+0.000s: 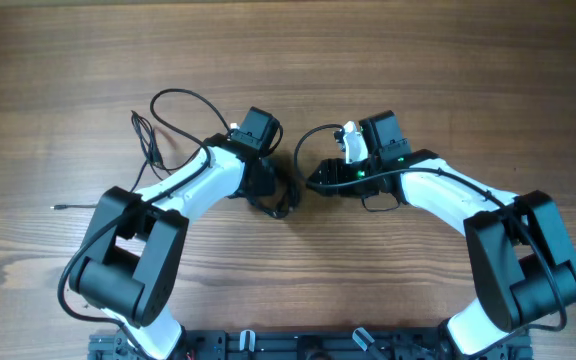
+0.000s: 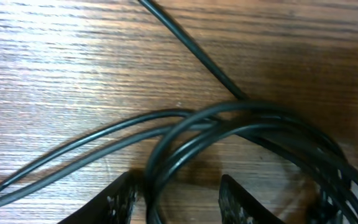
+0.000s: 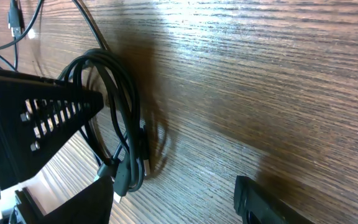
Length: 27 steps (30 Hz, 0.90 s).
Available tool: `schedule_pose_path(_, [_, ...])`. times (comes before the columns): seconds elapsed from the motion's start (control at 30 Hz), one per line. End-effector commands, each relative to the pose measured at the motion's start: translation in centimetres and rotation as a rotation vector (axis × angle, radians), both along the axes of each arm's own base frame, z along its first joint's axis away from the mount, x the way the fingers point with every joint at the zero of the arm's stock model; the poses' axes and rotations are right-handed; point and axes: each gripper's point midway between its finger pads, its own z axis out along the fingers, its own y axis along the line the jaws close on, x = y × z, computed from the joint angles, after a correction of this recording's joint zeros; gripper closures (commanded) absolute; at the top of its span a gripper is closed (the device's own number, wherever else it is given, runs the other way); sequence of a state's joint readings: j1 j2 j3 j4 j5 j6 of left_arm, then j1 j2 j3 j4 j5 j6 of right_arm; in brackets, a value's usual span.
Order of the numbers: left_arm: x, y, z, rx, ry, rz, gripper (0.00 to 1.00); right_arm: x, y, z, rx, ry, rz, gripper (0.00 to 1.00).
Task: Untangle cables
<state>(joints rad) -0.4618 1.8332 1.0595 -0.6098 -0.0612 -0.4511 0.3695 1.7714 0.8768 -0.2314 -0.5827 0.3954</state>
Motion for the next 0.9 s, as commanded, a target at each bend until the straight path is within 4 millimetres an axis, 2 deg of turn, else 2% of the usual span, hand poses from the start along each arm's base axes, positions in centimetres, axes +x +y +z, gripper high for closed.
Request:
schedule_pose_path(0.0, [0.2, 0.9, -0.4, 0.039, -0.004, 0.018, 0.55, 0.0, -0.2, -0.9, -0.017, 0.017, -0.004, 0.35])
schedule_pose_path(0.17, [0.3, 0.9, -0.4, 0.043, -0.010, 0.021, 0.59, -0.1, -0.3, -0.9, -0.018, 0.020, -0.004, 0.36])
schedule_pose_path(0.33, [0.1, 0.1, -0.7, 0.029, -0.027, 0.021, 0.59, -0.2, -0.3, -0.9, -0.019, 0.023, -0.004, 0.36])
schedule_pose_path(0.4, [-0.1, -0.3, -0.8, 0.029, -0.026, 0.010, 0.63, -0.2, -0.3, -0.9, -0.019, 0.024, -0.004, 0.36])
schedule_pose_path(0.5, [-0.3, -0.6, -0.9, 0.030, -0.025, -0.001, 0.75, -0.2, -0.3, -0.9, -0.019, 0.024, -0.004, 0.36])
schedule_pose_path(0.63, [-0.7, -1.0, -0.9, 0.033, -0.020, -0.017, 0.95, -0.3, -0.3, -1.0, -0.021, 0.030, -0.004, 0.36])
schedule_pose_path(0.77, [-0.8, -1.0, -0.8, 0.035, -0.018, -0.022, 0.96, -0.3, -0.4, -1.0, -0.022, 0.030, -0.003, 0.36])
schedule_pose_path(0.87, [-0.4, -1.1, 0.6, 0.019, -0.048, -0.023, 0.96, -0.3, -0.4, -1.0, -0.022, 0.031, -0.003, 0.36])
